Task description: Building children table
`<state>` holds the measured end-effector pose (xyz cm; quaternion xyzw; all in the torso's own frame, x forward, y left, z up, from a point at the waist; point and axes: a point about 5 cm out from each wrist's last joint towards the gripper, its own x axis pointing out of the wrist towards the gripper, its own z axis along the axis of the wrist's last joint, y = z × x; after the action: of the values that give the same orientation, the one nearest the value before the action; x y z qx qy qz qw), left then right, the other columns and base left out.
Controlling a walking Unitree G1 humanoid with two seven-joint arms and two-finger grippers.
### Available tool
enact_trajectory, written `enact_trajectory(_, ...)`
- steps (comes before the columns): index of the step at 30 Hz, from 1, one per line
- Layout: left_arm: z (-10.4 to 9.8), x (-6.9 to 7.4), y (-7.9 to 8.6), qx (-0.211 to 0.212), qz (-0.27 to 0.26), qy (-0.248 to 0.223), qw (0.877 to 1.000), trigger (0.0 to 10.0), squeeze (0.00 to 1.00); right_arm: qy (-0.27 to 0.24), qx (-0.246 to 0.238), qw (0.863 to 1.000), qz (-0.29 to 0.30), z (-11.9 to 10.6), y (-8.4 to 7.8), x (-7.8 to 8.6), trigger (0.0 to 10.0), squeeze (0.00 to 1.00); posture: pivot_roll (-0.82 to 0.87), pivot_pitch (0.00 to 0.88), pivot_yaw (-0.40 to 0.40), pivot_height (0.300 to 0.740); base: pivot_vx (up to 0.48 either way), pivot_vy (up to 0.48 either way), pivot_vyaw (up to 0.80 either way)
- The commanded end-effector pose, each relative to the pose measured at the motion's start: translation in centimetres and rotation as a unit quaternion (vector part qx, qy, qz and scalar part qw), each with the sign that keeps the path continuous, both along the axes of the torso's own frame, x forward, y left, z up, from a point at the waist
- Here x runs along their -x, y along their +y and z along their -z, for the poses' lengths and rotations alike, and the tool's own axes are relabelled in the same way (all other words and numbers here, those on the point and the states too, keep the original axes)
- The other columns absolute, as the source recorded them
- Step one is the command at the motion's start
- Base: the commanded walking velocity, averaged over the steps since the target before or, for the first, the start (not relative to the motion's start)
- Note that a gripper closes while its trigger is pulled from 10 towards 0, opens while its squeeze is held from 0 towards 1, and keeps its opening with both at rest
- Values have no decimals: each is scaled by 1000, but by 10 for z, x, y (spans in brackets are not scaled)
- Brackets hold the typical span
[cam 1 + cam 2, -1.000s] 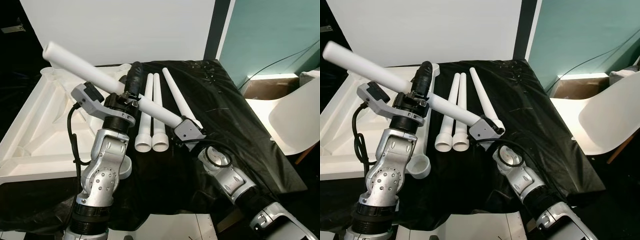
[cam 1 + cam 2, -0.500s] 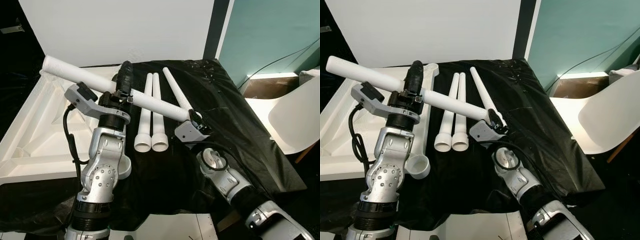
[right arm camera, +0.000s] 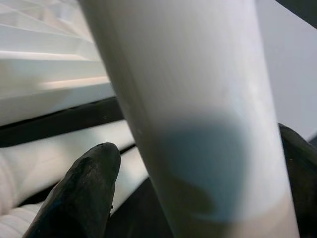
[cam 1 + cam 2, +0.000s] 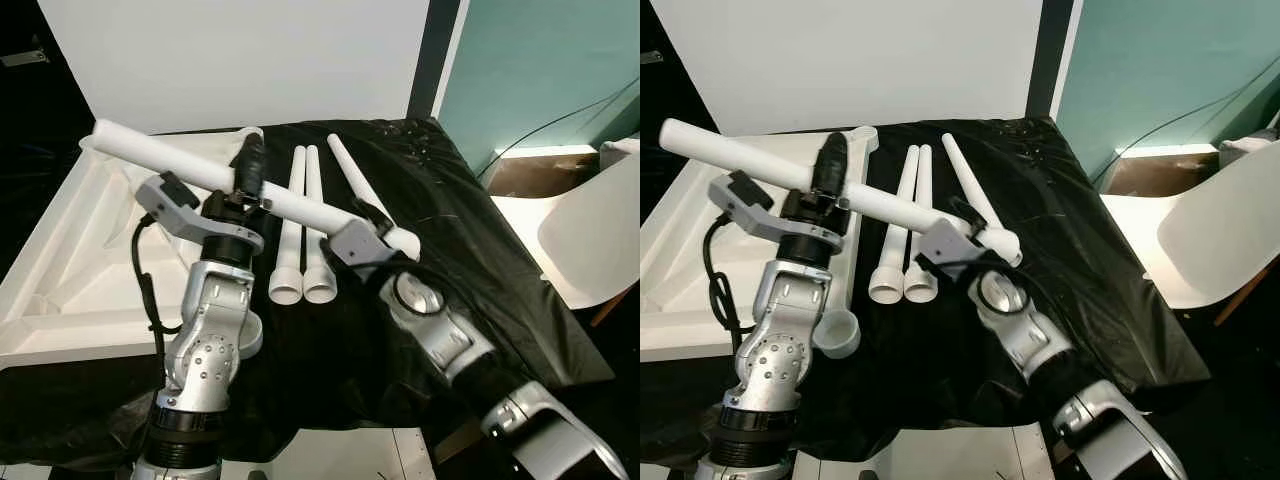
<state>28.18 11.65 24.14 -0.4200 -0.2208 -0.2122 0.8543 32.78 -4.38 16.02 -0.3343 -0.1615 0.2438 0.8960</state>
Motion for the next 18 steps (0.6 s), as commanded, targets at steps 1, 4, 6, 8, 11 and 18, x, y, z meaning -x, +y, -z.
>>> enact_trajectory(1, -14, 13, -13, -27, 89, -129, 987, 0, 0, 17, 9, 1000, -17, 2, 4, 0, 10000, 0, -16, 0, -8, 740, 0, 0, 0)
enact_trajectory(4, -15, 13, -13, -28, 83, -130, 988, 0, 0, 60, 16, 998, -23, 10, -1, -3, 0, 0, -14, 0, -10, 740, 0, 0, 0)
enact_trajectory(6, -15, 13, -13, -29, 81, -129, 988, 0, 0, 60, 19, 998, -23, 11, -2, -3, 0, 0, -13, 0, -11, 740, 0, 0, 0)
enact_trajectory(8, -15, 12, -13, -30, 78, -125, 989, 10000, 0, 64, 15, 998, -20, 10, -4, -4, 0, 0, -14, 0, -12, 740, 0, 0, 0)
enact_trajectory(11, -15, 12, -12, -27, 79, -123, 989, 10000, 0, 63, 12, 998, -11, 8, -5, -6, 0, 0, -15, 0, -11, 740, 0, 0, 0)
enact_trajectory(18, -18, 7, -10, -30, 50, -109, 992, 10000, 1000, -18, -7, 998, 57, 1, -6, -7, 0, 0, -19, 0, -1, 740, 0, 0, 0)
